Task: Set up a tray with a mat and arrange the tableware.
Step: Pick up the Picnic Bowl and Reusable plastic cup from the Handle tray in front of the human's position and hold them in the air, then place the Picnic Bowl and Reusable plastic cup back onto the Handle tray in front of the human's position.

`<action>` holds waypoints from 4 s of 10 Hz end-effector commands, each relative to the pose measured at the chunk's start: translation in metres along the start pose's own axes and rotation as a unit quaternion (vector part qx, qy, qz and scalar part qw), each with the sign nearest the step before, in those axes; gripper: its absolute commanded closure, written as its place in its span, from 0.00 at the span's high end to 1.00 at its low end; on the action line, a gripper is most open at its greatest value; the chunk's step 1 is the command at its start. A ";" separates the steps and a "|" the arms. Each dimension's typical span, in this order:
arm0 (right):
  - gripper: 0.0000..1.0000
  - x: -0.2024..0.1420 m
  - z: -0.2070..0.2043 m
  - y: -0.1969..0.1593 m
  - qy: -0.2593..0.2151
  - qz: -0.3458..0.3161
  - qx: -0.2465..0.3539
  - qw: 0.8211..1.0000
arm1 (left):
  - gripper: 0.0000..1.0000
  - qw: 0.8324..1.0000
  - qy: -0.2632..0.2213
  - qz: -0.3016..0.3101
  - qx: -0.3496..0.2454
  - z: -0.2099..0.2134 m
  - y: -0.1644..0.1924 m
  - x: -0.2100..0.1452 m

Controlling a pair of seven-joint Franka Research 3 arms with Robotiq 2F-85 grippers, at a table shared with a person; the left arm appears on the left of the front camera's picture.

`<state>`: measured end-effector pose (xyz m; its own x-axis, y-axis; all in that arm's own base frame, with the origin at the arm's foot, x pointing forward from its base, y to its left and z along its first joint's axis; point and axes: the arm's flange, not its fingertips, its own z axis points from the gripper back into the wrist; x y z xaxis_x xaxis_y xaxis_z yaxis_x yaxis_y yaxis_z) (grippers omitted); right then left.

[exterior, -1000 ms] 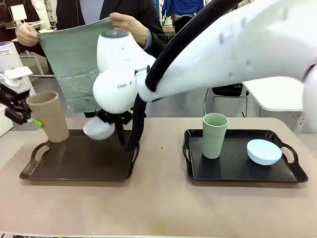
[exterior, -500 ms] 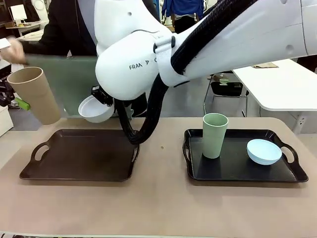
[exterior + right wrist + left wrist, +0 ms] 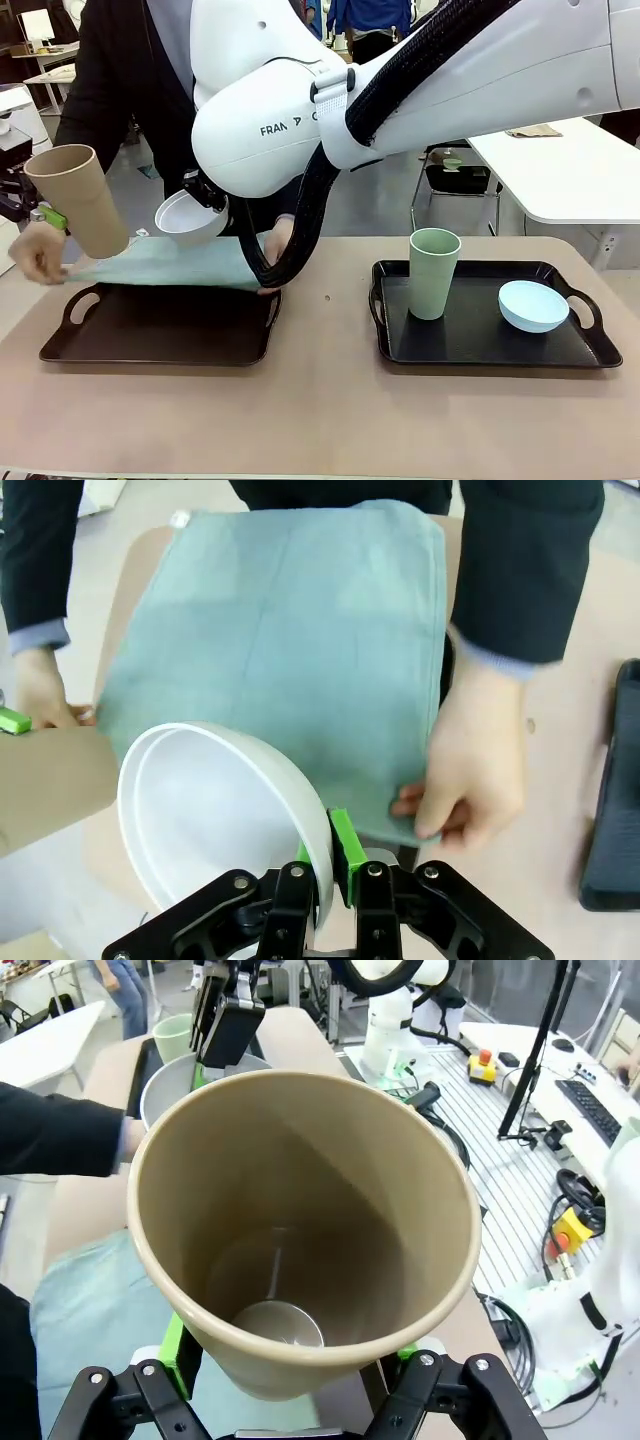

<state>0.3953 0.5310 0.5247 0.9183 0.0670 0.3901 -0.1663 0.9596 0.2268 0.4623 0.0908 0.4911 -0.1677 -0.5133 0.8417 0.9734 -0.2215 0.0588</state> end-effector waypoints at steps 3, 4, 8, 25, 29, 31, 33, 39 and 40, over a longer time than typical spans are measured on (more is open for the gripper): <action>0.00 0.000 -0.002 -0.001 -0.003 0.006 -0.007 1.000 | 0.36 1.000 0.004 -0.004 0.002 0.004 0.001 0.003; 0.00 0.000 -0.002 -0.001 -0.003 0.006 -0.007 1.000 | 0.36 1.000 0.004 -0.004 0.002 0.004 0.001 0.003; 0.00 0.000 -0.002 -0.001 -0.003 0.006 -0.007 1.000 | 0.36 1.000 0.004 -0.004 0.002 0.004 0.001 0.003; 0.00 0.000 -0.002 -0.001 -0.003 0.006 -0.007 1.000 | 0.36 1.000 0.004 -0.004 0.002 0.004 0.001 0.003; 0.00 0.000 -0.002 -0.001 -0.003 0.006 -0.007 1.000 | 0.36 1.000 0.004 -0.004 0.002 0.004 0.001 0.003; 0.00 0.000 -0.002 -0.001 -0.003 0.006 -0.007 1.000 | 0.36 1.000 0.004 -0.004 0.002 0.004 0.001 0.003; 0.00 0.000 -0.002 -0.001 -0.003 0.006 -0.007 1.000 | 0.36 1.000 0.004 -0.004 0.002 0.004 0.001 0.003; 0.07 -0.003 -0.055 -0.004 0.037 -0.001 0.015 0.999 | 0.85 1.000 0.004 -0.001 -0.008 -0.017 0.011 -0.045; 0.07 -0.006 -0.076 -0.007 0.048 -0.006 0.033 0.998 | 0.85 1.000 -0.006 -0.003 -0.011 -0.025 0.013 -0.059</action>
<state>0.4110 0.5433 0.4661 0.9423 0.0727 0.3268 -0.1559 0.9591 0.2362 0.4769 0.0981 0.4413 -0.1465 -0.5076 0.8490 0.9733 -0.2271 0.0322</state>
